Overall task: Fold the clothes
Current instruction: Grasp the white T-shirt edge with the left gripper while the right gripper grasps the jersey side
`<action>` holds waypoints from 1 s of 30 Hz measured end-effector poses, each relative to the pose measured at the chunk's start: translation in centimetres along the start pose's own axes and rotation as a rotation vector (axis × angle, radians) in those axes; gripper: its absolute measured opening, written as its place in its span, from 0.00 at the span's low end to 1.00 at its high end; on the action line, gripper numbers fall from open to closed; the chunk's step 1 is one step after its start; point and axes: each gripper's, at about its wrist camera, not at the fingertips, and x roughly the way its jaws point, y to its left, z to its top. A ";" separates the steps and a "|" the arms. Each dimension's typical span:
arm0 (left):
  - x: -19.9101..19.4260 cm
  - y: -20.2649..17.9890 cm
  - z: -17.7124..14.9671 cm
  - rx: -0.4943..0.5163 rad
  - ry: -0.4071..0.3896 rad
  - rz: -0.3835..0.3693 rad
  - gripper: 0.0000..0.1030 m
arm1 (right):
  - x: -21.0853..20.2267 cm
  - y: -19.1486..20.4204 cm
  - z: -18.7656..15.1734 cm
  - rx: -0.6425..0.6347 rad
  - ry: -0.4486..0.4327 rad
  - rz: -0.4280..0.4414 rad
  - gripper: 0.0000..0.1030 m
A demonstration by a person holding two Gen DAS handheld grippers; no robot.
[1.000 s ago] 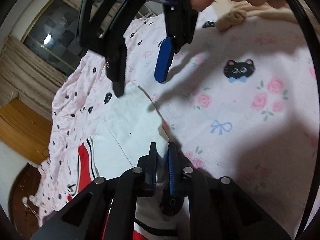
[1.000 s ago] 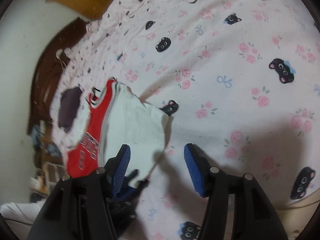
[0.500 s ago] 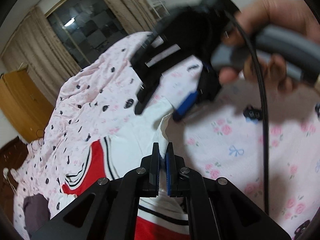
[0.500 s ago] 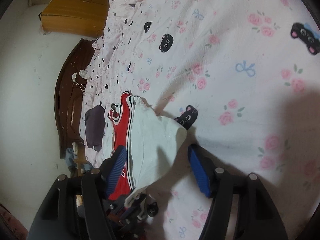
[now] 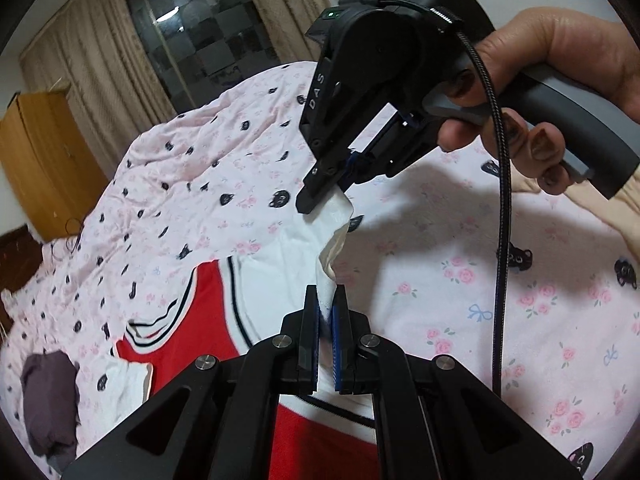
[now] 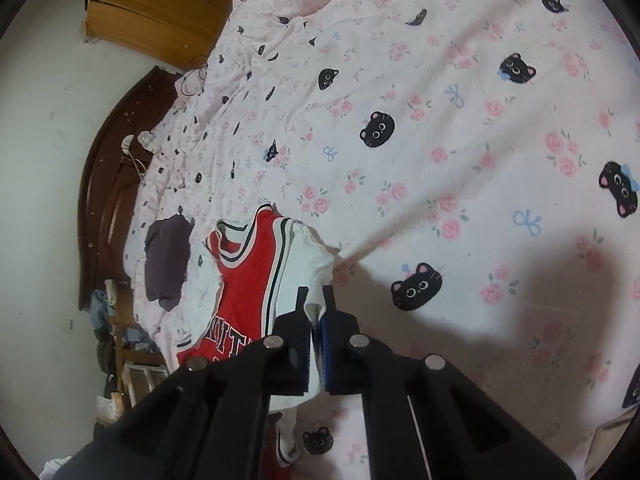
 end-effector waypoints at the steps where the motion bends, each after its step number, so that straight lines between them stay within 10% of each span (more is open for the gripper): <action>1: -0.2 0.5 -0.1 -0.026 0.001 -0.006 0.04 | -0.1 0.3 0.1 0.000 -0.001 -0.008 0.04; 19: 0.4 10.0 -6.7 -0.753 0.147 -0.252 0.04 | 9.5 11.3 0.1 -0.158 0.174 -0.102 0.04; 30: 0.5 10.3 -9.7 -0.910 0.262 -0.340 0.16 | 15.3 13.3 -1.8 -0.249 0.320 -0.196 0.08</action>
